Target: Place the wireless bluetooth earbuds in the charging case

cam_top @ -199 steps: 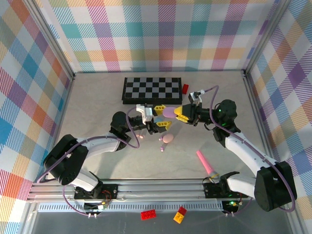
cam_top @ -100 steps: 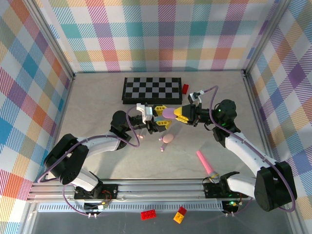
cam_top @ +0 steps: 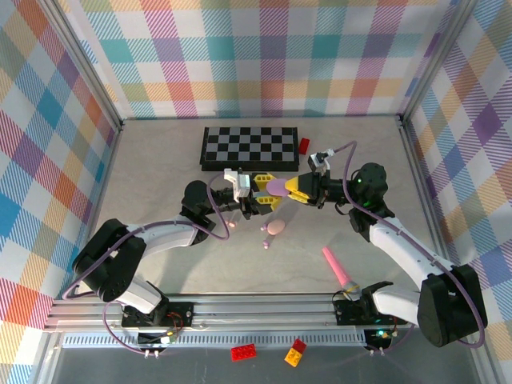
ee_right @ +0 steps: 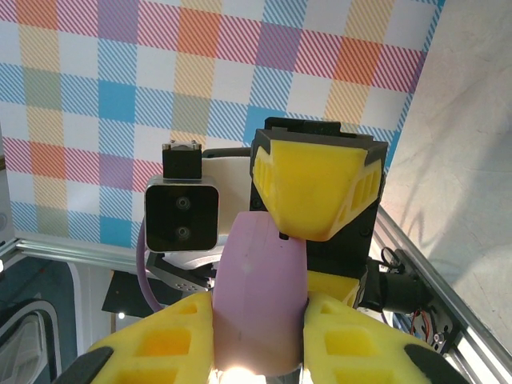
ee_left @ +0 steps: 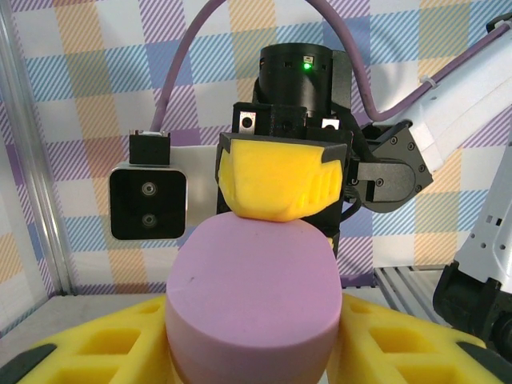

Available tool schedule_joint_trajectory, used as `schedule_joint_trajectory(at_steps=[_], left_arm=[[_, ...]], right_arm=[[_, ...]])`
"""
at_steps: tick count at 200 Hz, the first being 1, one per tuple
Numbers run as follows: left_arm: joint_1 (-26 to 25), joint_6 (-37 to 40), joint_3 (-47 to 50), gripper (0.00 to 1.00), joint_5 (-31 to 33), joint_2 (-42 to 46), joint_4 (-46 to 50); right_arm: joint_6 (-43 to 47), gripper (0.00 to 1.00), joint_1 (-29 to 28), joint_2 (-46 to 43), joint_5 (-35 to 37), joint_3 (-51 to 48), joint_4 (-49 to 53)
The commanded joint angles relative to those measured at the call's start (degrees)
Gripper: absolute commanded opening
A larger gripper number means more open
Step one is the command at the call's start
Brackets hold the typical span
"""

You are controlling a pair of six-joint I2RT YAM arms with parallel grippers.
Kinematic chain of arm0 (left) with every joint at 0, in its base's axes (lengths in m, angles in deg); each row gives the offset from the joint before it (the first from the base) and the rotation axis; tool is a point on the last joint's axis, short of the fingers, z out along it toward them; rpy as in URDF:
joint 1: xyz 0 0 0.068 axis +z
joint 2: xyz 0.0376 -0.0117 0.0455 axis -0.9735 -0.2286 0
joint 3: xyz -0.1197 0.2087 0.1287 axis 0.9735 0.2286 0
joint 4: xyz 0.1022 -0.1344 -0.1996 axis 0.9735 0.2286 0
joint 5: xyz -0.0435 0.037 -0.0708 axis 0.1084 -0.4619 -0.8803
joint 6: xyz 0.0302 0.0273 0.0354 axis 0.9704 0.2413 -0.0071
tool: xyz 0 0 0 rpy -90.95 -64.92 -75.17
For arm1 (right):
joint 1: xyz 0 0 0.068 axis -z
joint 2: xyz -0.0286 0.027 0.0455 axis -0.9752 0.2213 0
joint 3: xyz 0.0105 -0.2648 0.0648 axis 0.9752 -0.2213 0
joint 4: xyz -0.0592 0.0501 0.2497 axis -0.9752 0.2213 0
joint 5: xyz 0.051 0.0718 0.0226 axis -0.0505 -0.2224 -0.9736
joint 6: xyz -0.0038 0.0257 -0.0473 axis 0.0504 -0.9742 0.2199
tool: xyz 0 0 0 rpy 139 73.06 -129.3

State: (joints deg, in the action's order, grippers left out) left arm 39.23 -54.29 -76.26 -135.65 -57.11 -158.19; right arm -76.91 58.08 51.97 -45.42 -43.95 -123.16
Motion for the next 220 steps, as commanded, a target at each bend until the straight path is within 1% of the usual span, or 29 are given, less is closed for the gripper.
schedule_joint_trajectory(at_steps=[1,25,64,82,95,104,132,169,180,191,209,220], left_arm=[[0.1,-0.5,-1.8,0.46,-3.3,-0.6,-3.3],[0.1,-0.5,-2.1,0.47,-3.4,-0.9,-3.3],[0.1,-0.6,-2.3,0.45,-3.9,-1.1,-3.3],[0.1,-0.7,-2.1,0.48,-3.7,-1.1,-3.3],[0.1,-0.7,-2.0,0.49,-3.7,-1.0,-3.3],[0.1,-0.7,-2.0,0.48,-3.7,-1.0,-3.3],[0.1,-0.7,-2.1,0.41,-3.9,-1.1,-3.2],[0.1,-0.8,-2.0,0.39,-3.9,-1.2,-3.1],[0.1,-0.7,-1.9,0.37,-3.5,-1.1,-3.0],[0.2,-0.4,-1.8,0.36,-3.0,-0.8,-2.3],[0.2,2.0,-1.5,0.36,-2.8,0.3,1.6],[0.2,3.8,-1.1,0.36,-2.5,1.2,4.4]], right_arm=[[0.1,0.06,-0.1,0.0,0.6,0.6,-2.6],[0.4,0.06,-0.1,-0.2,0.4,1.0,-1.9],[0.7,0.06,-0.1,0.0,0.6,0.7,-1.5],[0.1,0.06,0.0,0.0,0.7,0.6,-2.1],[0.1,0.06,-0.1,0.0,0.7,0.8,-2.1],[0.1,0.06,-0.1,0.0,0.7,0.8,-2.1],[0.2,0.06,-0.1,0.1,0.7,0.6,-1.9],[1.3,0.08,-0.1,-0.3,1.0,0.8,-0.9],[3.6,0.15,0.0,-1.1,1.4,1.0,1.6],[7.4,0.27,0.0,-2.4,2.0,1.3,5.1],[18.6,0.48,0.1,-5.5,4.3,3.7,20.5],[27.1,0.58,0.1,-7.5,6.8,6.5,32.2]])
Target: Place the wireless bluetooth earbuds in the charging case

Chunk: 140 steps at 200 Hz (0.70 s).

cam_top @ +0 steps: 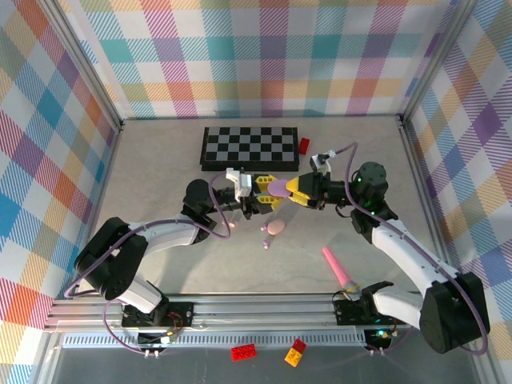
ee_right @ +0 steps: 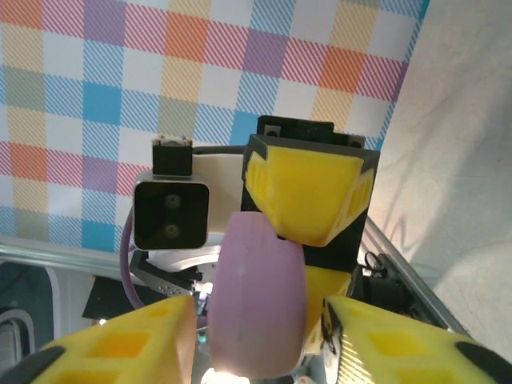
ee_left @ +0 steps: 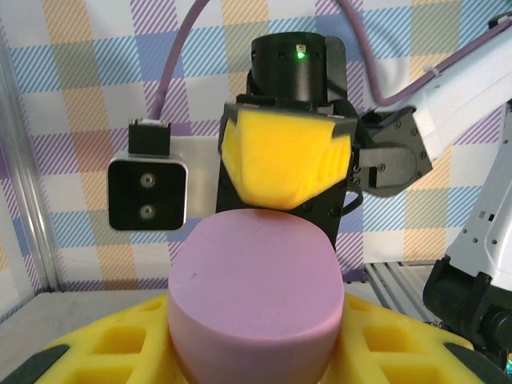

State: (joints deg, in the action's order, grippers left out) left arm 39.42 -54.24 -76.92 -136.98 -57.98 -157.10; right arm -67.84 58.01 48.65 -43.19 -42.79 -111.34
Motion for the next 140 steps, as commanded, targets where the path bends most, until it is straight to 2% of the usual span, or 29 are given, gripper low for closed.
schedule_joint_trajectory(at_steps=[1,30,55,97,125,140], left_arm=[[0.0,3.9,-0.4,0.36,-1.2,2.2,3.5],[0.1,7.3,-0.1,0.36,-2.4,5.2,12.9],[0.1,10.6,-0.2,0.36,-3.7,7.8,23.2],[0.0,11.8,-0.6,0.36,-5.7,10.7,32.6],[-0.2,11.4,-1.1,0.36,-6.3,10.7,32.9],[-0.2,11.0,-1.5,0.36,-6.7,10.6,32.9]], right_arm=[[18.8,0.59,0.1,-4.4,4.8,5.6,20.9],[43.2,0.70,0.0,-7.0,14.8,14.0,49.4],[60.4,0.78,-1.3,-7.9,21.1,20.2,62.2],[83.5,0.84,-9.7,-9.7,29.8,23.7,66.6],[94.2,0.84,-15.3,-6.9,36.3,24.4,67.8],[96.8,0.85,-17.4,-5.1,39.1,24.6,67.5]])
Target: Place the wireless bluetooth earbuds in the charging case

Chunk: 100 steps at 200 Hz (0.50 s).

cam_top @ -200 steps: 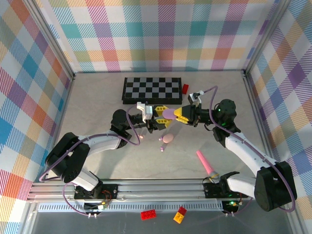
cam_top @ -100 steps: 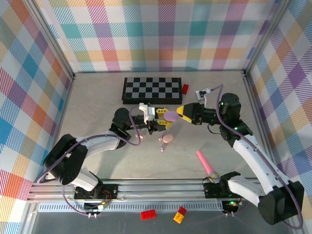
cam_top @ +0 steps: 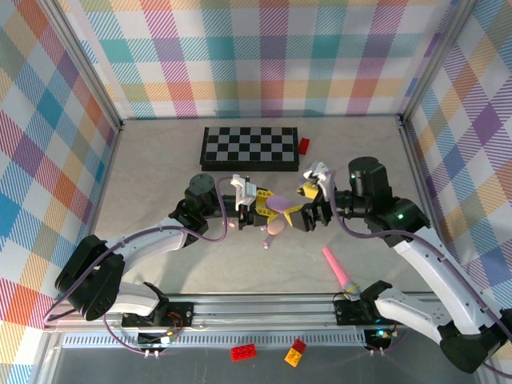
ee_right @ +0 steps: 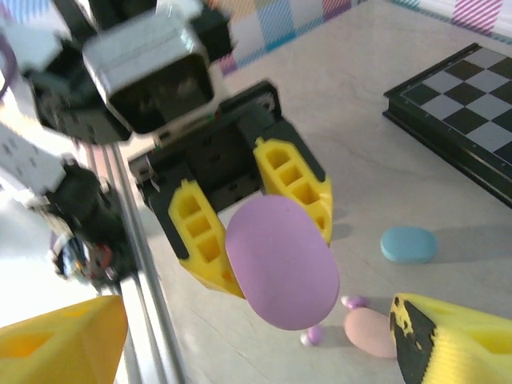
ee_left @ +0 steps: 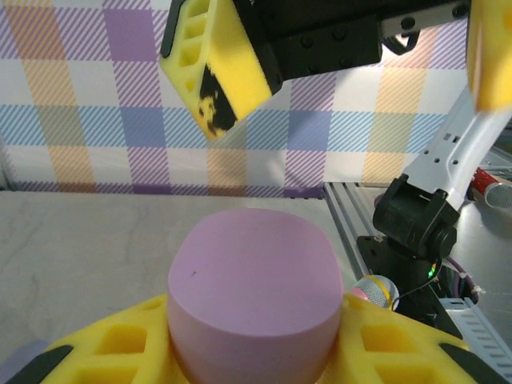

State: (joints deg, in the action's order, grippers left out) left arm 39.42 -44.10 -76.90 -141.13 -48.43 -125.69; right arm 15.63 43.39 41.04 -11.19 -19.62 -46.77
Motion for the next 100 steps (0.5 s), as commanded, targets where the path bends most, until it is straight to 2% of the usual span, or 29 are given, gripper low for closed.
schedule_joint_trajectory(at_steps=[1,27,74,100], left_arm=[[-0.2,0.8,-1.6,0.36,-2.6,1.1,1.4],[-0.3,0.7,-1.7,0.36,-3.0,1.4,1.4],[-0.5,0.7,-1.7,0.36,-3.9,1.8,2.1],[-0.6,1.2,-1.7,0.36,-3.9,1.5,2.6]], right_arm=[[13.3,0.85,-2.8,2.6,7.2,1.5,2.9],[14.3,0.85,-4.1,4.4,10.2,1.3,1.3],[10.8,0.82,-4.2,3.7,17.5,-0.9,-1.9],[9.6,0.81,-4.2,2.6,17.8,-1.3,-3.5]])
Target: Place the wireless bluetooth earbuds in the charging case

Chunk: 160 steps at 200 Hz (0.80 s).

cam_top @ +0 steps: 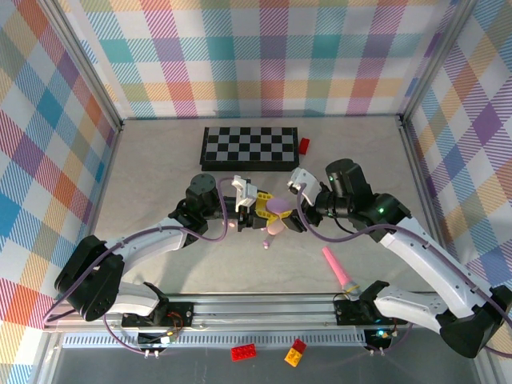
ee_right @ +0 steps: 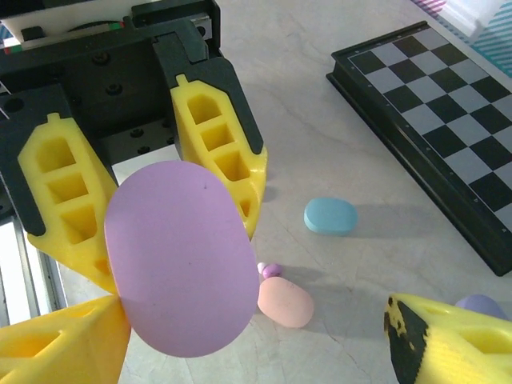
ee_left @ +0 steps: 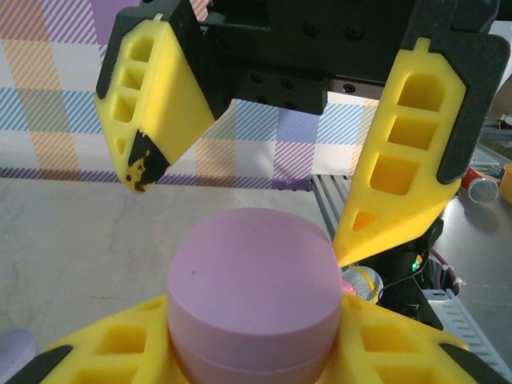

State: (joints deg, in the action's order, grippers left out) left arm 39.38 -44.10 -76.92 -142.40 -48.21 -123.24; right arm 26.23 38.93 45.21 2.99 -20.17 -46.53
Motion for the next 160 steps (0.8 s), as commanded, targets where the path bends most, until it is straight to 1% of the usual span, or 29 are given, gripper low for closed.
schedule_joint_trajectory(at_steps=[1,42,73,92,141,160], left_arm=[[-0.6,1.2,-1.7,0.36,-2.6,1.2,0.2],[-0.6,1.4,-1.8,0.36,-2.9,0.9,0.2],[-0.5,1.3,-2.0,0.36,-3.5,1.1,0.4],[-0.6,1.3,-1.9,0.36,-3.7,1.6,0.8],[-0.6,1.2,-1.8,0.36,-4.1,2.2,0.9],[-0.5,1.2,-1.7,0.36,-4.2,2.5,0.9]], right_arm=[[-1.1,0.81,0.2,-1.6,3.6,-0.8,-3.8],[-2.0,0.81,0.2,-3.1,5.0,-1.5,-6.4],[-2.3,0.81,0.2,-3.2,7.3,-2.1,-8.7],[-2.5,0.80,0.2,-3.0,7.4,-2.4,-10.1],[-2.0,0.70,0.3,-0.7,3.4,-1.4,-9.4],[-2.3,0.66,0.3,0.1,3.4,-1.3,-9.1]])
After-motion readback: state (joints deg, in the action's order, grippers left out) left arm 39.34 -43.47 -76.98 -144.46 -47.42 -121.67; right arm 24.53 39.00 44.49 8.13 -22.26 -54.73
